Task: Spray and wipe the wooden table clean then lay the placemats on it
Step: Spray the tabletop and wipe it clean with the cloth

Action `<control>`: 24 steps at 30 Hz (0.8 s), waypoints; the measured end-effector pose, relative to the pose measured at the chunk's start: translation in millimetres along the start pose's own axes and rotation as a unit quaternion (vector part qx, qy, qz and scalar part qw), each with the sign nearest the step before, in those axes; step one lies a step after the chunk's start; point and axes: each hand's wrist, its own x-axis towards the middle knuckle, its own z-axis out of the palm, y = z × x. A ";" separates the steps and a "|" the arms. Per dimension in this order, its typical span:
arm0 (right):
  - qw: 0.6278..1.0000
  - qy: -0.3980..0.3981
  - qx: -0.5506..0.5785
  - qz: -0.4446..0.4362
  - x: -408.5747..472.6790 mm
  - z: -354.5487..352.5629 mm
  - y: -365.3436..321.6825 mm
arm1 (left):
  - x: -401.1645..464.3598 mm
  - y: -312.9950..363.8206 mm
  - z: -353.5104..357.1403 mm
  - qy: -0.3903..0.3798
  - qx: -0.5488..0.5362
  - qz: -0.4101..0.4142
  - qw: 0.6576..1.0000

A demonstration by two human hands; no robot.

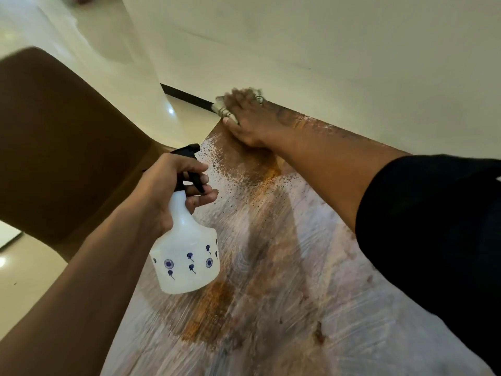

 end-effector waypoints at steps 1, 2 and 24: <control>1.000 0.003 0.006 0.026 4.6 -3.7 8.0 | -0.5 0.0 0.3 -0.001 -0.001 0.000 1.000; 0.999 0.004 0.012 0.049 8.4 -6.5 14.6 | -0.5 0.3 0.4 -0.001 -0.001 0.000 1.000; 0.999 0.020 0.001 0.043 -3.4 -1.0 2.2 | -25.5 -2.6 25.9 -0.002 0.013 -0.004 1.000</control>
